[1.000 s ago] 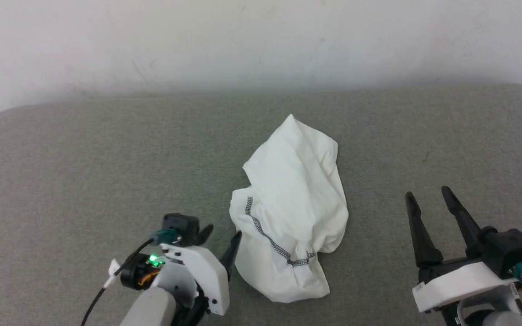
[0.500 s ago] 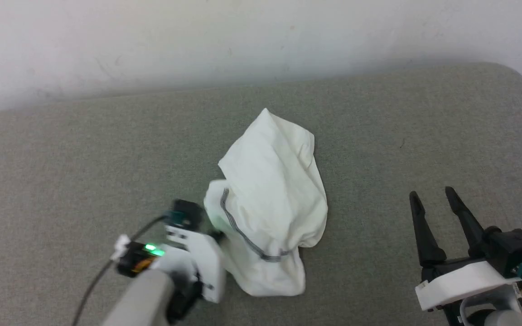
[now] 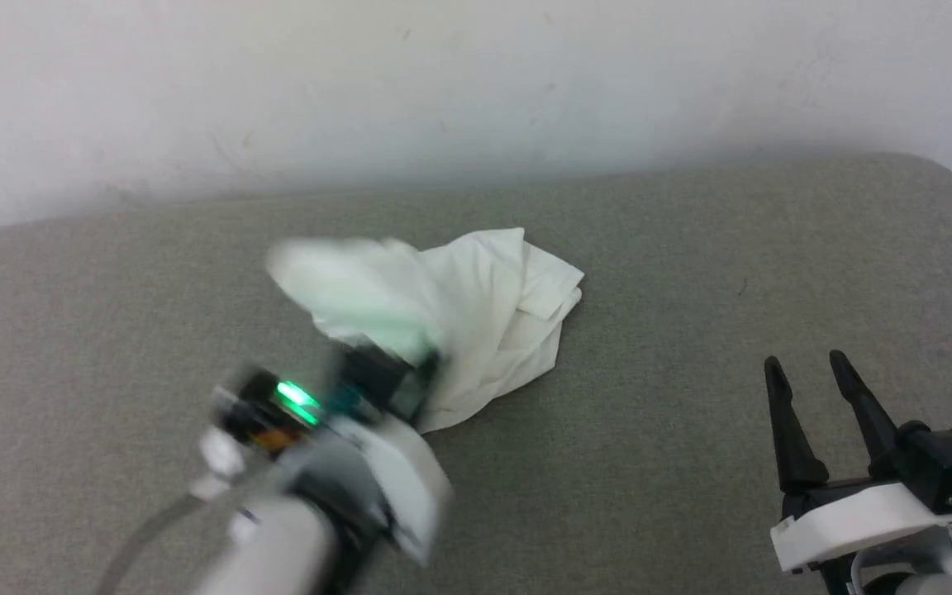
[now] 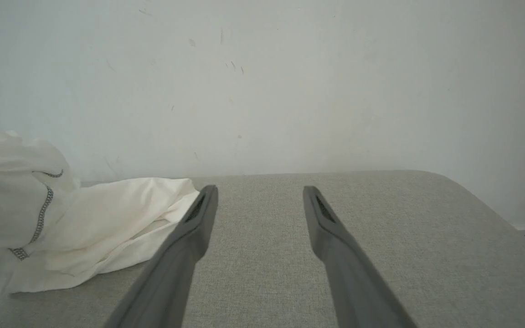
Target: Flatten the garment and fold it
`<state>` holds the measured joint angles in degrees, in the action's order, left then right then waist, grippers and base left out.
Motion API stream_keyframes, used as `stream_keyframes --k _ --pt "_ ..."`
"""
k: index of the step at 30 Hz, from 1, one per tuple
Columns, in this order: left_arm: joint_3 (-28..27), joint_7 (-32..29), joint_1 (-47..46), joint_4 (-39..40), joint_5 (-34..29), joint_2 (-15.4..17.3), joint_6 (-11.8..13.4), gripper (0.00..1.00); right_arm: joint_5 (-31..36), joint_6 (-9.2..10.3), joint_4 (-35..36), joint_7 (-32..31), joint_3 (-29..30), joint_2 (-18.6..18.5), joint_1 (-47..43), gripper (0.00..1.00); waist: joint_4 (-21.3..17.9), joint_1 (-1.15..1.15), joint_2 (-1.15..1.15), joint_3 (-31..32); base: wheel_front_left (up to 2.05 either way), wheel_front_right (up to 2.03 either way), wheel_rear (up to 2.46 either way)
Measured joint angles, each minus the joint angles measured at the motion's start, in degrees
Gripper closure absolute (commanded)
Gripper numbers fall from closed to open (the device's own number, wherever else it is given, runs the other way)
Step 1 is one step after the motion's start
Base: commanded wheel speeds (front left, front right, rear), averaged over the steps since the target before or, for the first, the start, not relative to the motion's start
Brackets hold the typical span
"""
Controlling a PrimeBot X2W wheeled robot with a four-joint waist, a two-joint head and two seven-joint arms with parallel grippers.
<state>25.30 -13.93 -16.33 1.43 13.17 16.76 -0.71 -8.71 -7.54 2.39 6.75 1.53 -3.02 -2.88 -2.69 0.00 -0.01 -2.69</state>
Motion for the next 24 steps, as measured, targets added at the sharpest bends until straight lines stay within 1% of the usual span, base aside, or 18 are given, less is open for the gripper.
stream_keyframes --k 2,4,7,8,9,10,11,15,17,21,24 --pt "5.3 -2.4 3.3 0.1 0.2 -1.5 -2.5 1.0 0.0 0.0 0.0 0.0 0.0 0.0 -0.1 0.0 0.3 0.0 0.0 0.3 0.0 0.0 0.0" --pt "10.8 -4.3 6.4 -1.1 0.3 -2.4 -4.3 1.0 0.0 0.0 0.0 -0.1 0.0 0.0 -0.2 0.0 0.6 0.0 0.0 0.6 0.0 0.0 0.0" --pt "17.3 -5.9 9.0 -4.4 0.5 -2.3 -5.8 1.0 0.0 0.0 0.1 -0.2 -0.1 0.0 -0.2 0.0 0.9 0.0 0.0 0.9 0.0 0.0 0.0" --pt "18.9 -6.3 9.6 -5.5 1.0 -2.2 -5.9 1.0 0.0 0.0 0.1 -0.2 -0.1 0.0 -0.3 0.0 1.0 0.0 0.0 0.9 0.0 0.0 0.0" --pt "20.1 -6.5 10.1 -6.5 1.7 -2.1 -6.1 0.94 0.0 0.0 0.1 -0.2 -0.2 0.0 -0.3 0.0 1.1 0.0 0.0 1.0 0.0 0.0 0.0" --pt "20.9 -6.4 10.5 -7.3 2.1 -1.9 -6.3 0.41 0.0 0.0 0.1 -0.2 -0.2 0.0 -0.4 0.0 1.2 0.0 0.0 1.1 0.0 0.0 0.0" --pt "21.3 -5.8 10.7 -7.7 2.4 -1.8 -6.3 0.0 0.0 0.0 0.1 -0.2 -0.2 0.0 -0.5 0.0 1.3 0.0 0.0 1.3 0.0 0.0 0.0" --pt "20.4 -1.0 10.7 -6.4 3.8 -1.8 -6.3 0.0 0.0 0.0 0.1 -0.4 0.2 0.0 -1.4 0.0 1.9 0.0 0.0 1.9 0.0 0.0 0.0" --pt "19.1 1.5 10.7 -4.6 4.1 -1.9 -5.6 0.0 0.0 0.0 0.0 -0.6 0.2 0.0 -1.9 0.0 2.3 0.0 0.0 2.3 0.0 0.0 0.0" --pt "15.2 4.4 10.7 -1.5 4.6 -1.9 -2.3 0.0 -0.5 0.0 0.3 -0.7 0.2 0.0 -2.3 0.0 3.0 0.0 0.0 2.9 0.0 0.0 0.0" --pt "11.6 4.6 9.9 -1.9 4.7 -1.3 0.6 0.0 -0.5 0.0 0.7 -0.8 0.2 0.0 -2.3 0.0 3.2 0.01 0.0 2.7 0.0 0.0 0.0"
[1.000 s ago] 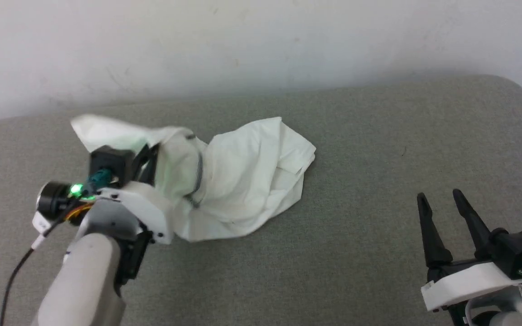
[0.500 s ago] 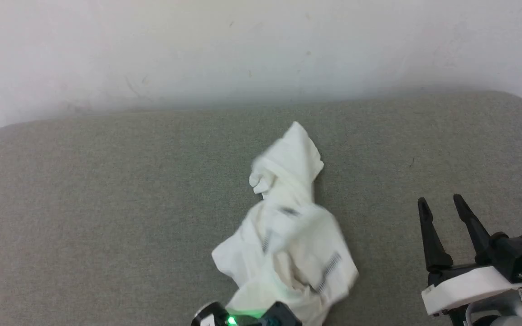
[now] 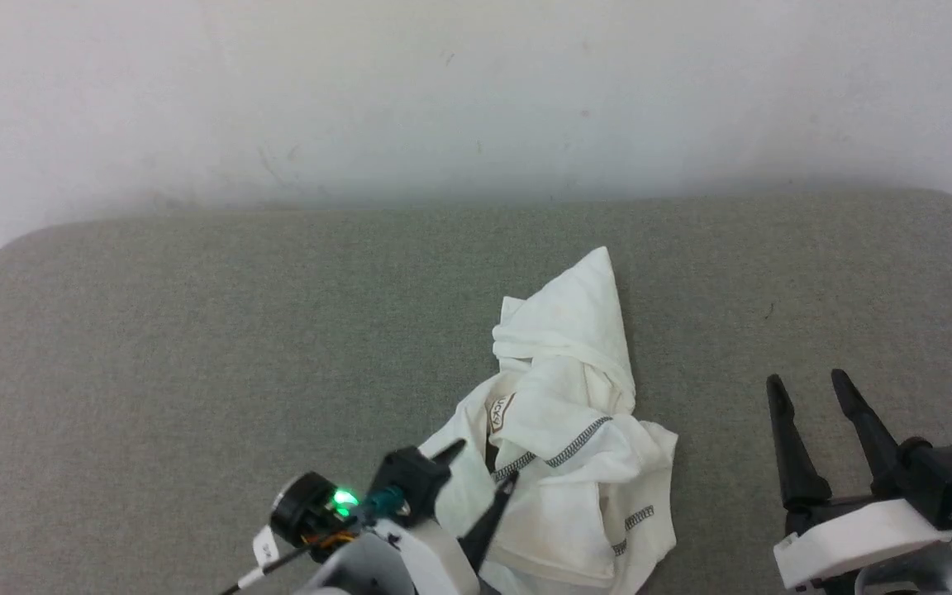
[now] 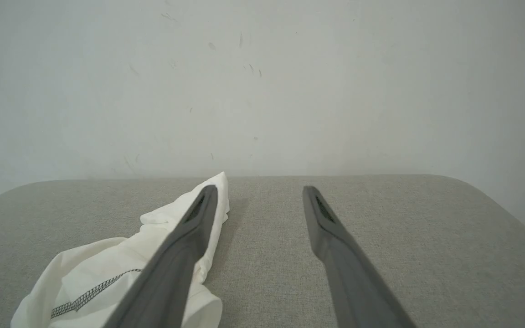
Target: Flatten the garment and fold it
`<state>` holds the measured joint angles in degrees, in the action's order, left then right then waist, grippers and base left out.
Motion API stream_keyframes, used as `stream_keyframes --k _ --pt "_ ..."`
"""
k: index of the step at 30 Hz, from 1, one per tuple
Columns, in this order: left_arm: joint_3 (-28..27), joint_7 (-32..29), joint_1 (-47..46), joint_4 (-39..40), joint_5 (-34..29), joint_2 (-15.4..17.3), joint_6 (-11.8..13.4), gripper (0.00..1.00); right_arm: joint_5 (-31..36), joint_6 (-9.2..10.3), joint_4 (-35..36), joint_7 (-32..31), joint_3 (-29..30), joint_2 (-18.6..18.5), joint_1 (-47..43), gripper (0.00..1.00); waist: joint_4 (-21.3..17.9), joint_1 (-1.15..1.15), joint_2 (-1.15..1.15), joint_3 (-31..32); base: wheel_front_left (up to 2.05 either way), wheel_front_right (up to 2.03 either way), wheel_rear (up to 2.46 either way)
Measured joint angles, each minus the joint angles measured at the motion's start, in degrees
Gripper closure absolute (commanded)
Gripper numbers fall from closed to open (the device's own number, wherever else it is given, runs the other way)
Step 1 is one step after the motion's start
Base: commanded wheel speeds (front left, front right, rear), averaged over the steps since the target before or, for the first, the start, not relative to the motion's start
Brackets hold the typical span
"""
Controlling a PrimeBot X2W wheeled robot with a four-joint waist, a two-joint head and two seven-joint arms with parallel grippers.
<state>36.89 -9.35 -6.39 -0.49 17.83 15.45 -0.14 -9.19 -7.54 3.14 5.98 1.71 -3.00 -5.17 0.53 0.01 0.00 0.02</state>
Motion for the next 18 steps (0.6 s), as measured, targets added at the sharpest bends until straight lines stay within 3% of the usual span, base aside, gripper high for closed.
stream_keyframes --k 4,9,10,11,12,13,14,18 --pt "-2.8 -1.0 -3.9 -4.0 0.9 -0.1 1.3 0.0 0.0 0.0 0.4 -0.4 0.0 0.0 0.2 0.0 0.1 -0.01 0.0 -1.1 0.0 0.0 0.0" --pt "-2.4 -5.0 -11.0 -14.9 3.7 -3.1 -1.7 0.0 0.0 0.0 0.5 -0.4 0.1 0.0 0.7 0.0 0.1 -0.02 0.0 -2.9 0.0 0.0 0.0" --pt "-2.2 -6.2 -12.4 -17.3 3.9 -3.3 -2.3 0.07 0.0 0.0 0.4 -0.4 -0.1 0.0 1.0 0.0 0.1 -0.02 0.0 -3.2 0.0 0.0 0.0" --pt "-2.0 -7.2 -13.5 -19.6 4.0 -3.5 -2.4 0.51 0.0 0.0 0.3 -0.4 -0.3 0.0 1.4 0.0 0.0 -0.02 0.0 -3.5 0.0 0.0 0.0" --pt "-1.9 -8.0 -14.4 -21.7 4.0 -3.5 -2.8 0.51 0.0 0.0 0.2 -0.4 -0.5 0.0 1.7 0.0 -0.2 -0.02 0.0 -3.7 0.0 0.0 0.0" --pt "-2.0 -8.3 -15.1 -23.4 4.1 -3.5 -2.9 0.88 0.0 0.0 0.0 -0.4 -0.7 0.0 1.9 0.0 -0.5 -0.02 0.0 -3.8 0.0 0.0 0.0" --pt "-2.1 -8.1 -15.6 -24.6 4.1 -3.4 -2.9 1.0 0.0 0.0 -0.2 -0.3 -0.8 0.0 2.0 0.0 -0.7 -0.02 0.0 -3.8 0.0 0.0 0.0" --pt "-5.8 -4.6 -16.3 -24.8 6.4 -3.0 -1.9 1.0 -0.1 0.0 -1.0 0.1 -0.5 0.0 2.0 0.0 -1.7 -0.02 0.0 -3.7 0.0 0.0 0.0"
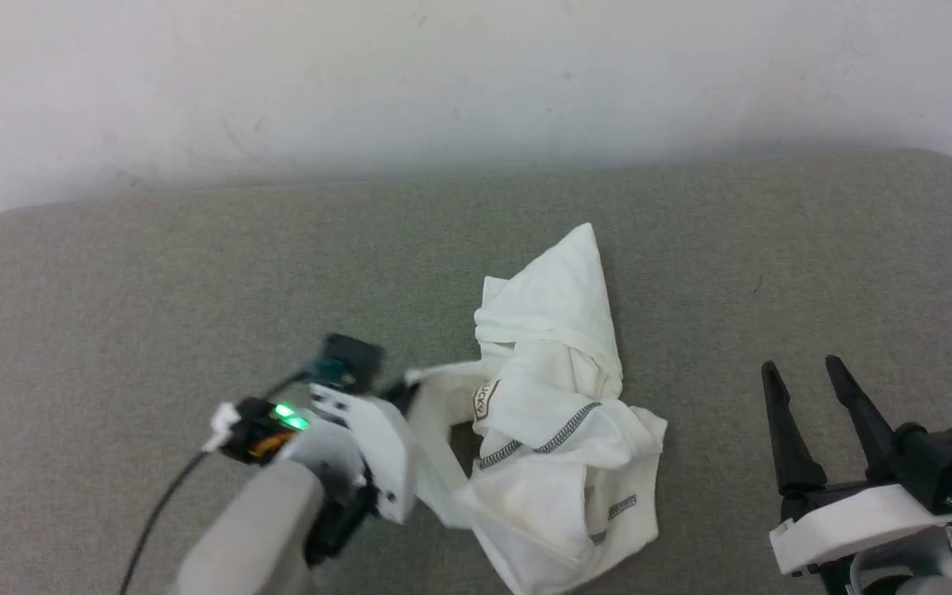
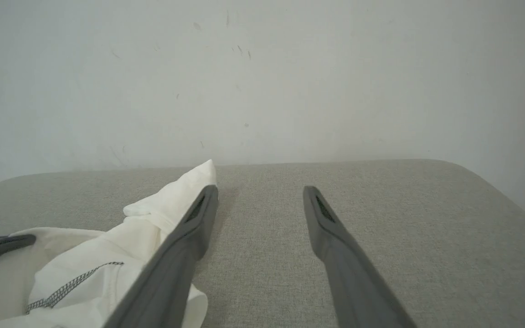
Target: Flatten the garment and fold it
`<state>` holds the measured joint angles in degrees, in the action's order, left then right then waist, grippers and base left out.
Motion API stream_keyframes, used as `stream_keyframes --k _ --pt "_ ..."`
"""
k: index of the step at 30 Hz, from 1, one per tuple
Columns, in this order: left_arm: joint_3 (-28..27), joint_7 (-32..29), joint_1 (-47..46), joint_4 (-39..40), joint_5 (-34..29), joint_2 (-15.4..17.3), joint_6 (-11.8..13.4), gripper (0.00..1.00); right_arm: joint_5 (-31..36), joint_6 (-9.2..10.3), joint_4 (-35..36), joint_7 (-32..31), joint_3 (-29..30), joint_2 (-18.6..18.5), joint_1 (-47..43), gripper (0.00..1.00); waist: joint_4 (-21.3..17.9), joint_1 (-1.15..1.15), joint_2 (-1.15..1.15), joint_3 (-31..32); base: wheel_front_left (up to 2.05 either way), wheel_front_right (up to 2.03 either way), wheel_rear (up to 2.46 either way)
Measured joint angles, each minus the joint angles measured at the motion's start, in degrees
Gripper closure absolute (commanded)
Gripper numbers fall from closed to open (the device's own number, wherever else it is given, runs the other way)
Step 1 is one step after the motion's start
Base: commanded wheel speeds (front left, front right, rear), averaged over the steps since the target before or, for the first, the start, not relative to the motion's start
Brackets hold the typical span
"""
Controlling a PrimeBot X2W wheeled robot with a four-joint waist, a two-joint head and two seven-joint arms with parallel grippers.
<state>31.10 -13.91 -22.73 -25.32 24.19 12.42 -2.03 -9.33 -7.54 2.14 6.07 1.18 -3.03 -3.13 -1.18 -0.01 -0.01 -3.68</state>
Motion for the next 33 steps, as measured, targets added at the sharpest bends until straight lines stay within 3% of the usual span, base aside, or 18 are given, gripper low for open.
stream_keyframes --k 5,9,12,15,16,17,18,19,24,27,33 --pt "-9.6 5.6 2.2 9.7 1.7 6.0 7.4 1.0 -0.3 0.0 -0.2 0.2 1.3 0.0 -0.6 0.0 0.0 0.01 0.0 0.9 0.0 0.0 0.0" --pt "-18.1 5.9 11.8 17.5 3.7 11.9 15.1 1.0 -0.3 0.0 -0.2 0.2 2.1 0.0 -1.0 0.0 0.8 0.01 0.0 1.2 0.0 0.0 0.0" --pt "-23.1 5.3 21.4 20.7 6.1 12.9 19.9 1.0 -0.3 0.0 -0.1 0.2 2.2 0.0 -1.0 0.0 1.4 0.01 0.0 1.4 0.0 0.0 0.0" --pt "-26.4 5.5 29.1 21.0 8.8 12.4 22.4 1.0 -0.3 0.0 0.1 0.2 2.2 0.0 -1.0 0.0 1.8 0.02 0.0 1.2 0.0 0.0 0.0" --pt "-26.9 5.6 30.7 20.7 9.3 12.1 22.5 1.0 -0.3 0.0 0.1 0.2 2.2 0.0 -1.0 0.0 1.9 0.02 0.0 1.1 0.0 0.0 0.0" --pt "-27.2 6.2 31.8 20.3 10.2 11.6 22.3 0.76 -0.3 0.0 0.2 0.2 2.2 0.0 -1.0 0.0 2.0 0.01 0.0 1.0 0.0 0.0 0.0" --pt "-27.5 7.2 32.2 19.7 11.0 11.1 21.6 0.15 -0.3 0.0 0.2 0.2 2.1 0.0 -1.0 0.0 2.1 0.02 0.0 0.9 0.0 0.0 0.0" --pt "-27.5 8.4 32.2 19.3 11.3 10.6 21.1 0.0 -0.3 0.0 0.2 0.1 2.1 0.0 -1.0 0.0 2.1 0.01 0.0 0.8 0.0 0.0 0.0" --pt "-28.3 18.3 31.5 19.4 11.6 7.6 18.1 0.0 -0.2 0.0 0.3 0.0 2.0 0.0 -1.0 0.0 2.2 0.01 0.0 1.2 0.0 0.0 0.0" --pt "-28.6 24.0 30.0 19.8 10.5 7.6 16.6 0.0 -0.1 0.0 0.5 -0.5 2.1 0.0 -1.0 0.0 2.2 0.01 0.0 1.8 0.0 0.0 0.0" --pt "-26.2 27.9 27.9 23.2 5.1 7.7 14.1 0.0 0.4 0.0 0.8 -1.5 1.9 0.0 -2.0 0.0 2.3 0.01 0.0 3.1 0.0 0.0 0.0"
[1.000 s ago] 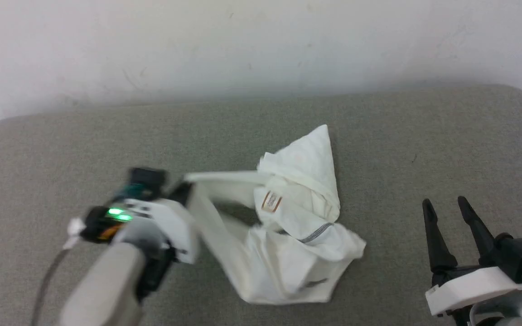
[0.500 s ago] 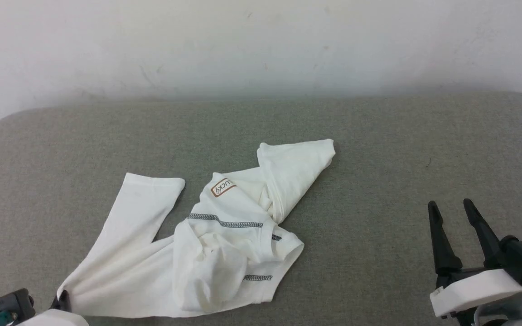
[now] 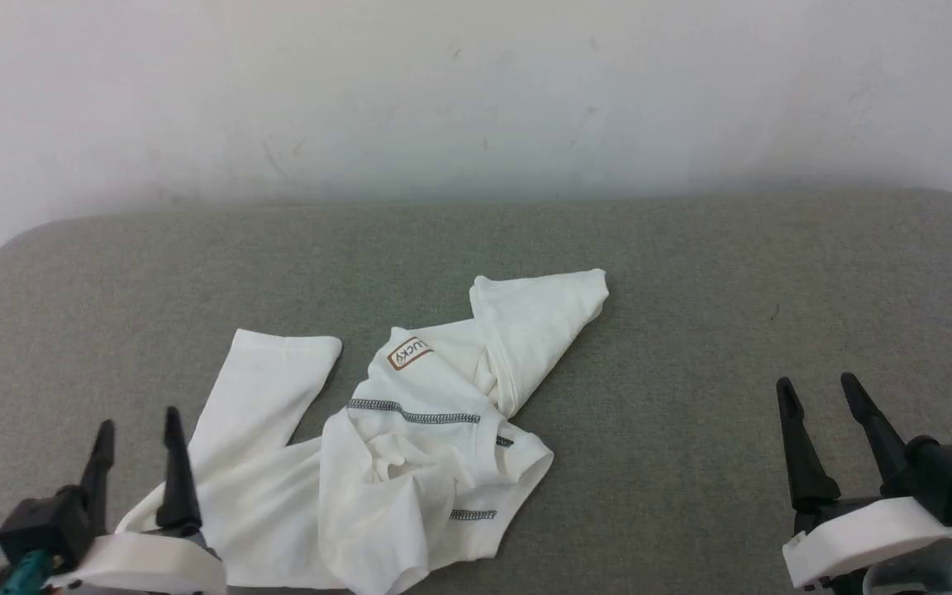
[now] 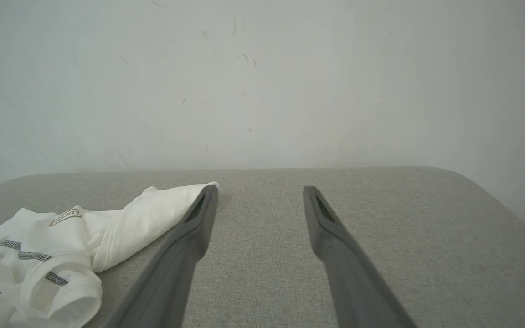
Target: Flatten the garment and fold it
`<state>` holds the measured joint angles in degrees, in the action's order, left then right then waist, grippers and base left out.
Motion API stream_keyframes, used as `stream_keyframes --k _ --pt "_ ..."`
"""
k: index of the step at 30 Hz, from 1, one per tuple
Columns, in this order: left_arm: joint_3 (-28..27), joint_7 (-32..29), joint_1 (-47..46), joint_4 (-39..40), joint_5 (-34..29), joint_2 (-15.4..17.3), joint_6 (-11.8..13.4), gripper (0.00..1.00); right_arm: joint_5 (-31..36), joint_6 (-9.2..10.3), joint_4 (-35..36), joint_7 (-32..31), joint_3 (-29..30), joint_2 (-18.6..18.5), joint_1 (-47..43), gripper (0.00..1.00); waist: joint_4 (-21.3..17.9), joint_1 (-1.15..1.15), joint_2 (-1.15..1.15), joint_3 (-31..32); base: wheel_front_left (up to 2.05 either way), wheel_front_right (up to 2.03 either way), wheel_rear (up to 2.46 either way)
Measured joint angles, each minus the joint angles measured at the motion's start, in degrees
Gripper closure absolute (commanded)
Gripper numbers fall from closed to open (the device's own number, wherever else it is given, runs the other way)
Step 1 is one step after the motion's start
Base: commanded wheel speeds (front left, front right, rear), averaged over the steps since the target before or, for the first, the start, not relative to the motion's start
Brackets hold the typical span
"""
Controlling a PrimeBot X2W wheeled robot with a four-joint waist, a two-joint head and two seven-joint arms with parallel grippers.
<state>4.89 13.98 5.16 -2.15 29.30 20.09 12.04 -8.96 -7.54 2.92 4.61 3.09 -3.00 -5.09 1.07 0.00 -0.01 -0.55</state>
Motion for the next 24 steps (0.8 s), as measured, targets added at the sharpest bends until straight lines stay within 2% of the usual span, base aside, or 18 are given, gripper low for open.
stream_keyframes --k 3,7,15,18,24 --pt "2.0 0.3 -0.1 1.5 -2.8 -0.3 -1.1 0.0 0.5 0.0 0.2 -0.5 -0.1 0.0 -0.1 0.0 -0.1 0.0 0.0 0.6 0.0 0.0 0.0" --pt "5.1 0.7 -0.1 2.1 -4.9 -2.6 -2.5 0.0 0.8 0.0 0.3 -1.1 -0.2 0.0 -0.5 0.0 0.2 0.0 0.0 1.2 0.0 0.0 0.0" --pt "5.9 0.7 0.4 1.7 -6.3 -6.1 -2.9 0.0 0.5 0.0 -0.8 -2.1 -0.6 0.0 -0.7 0.0 0.9 0.0 0.0 1.2 0.0 0.0 0.0" --pt "5.2 0.7 0.2 2.3 -7.1 -7.3 -3.0 0.0 0.2 0.0 -4.7 -3.0 -0.9 -0.1 2.0 0.0 1.2 0.0 0.0 0.2 0.0 0.0 0.0" --pt "4.6 0.7 -3.8 3.1 -9.0 -9.5 -5.9 0.0 1.5 0.0 -18.9 -7.9 -3.3 -0.1 15.3 0.0 2.4 -0.02 0.0 -3.4 0.0 0.0 0.0"
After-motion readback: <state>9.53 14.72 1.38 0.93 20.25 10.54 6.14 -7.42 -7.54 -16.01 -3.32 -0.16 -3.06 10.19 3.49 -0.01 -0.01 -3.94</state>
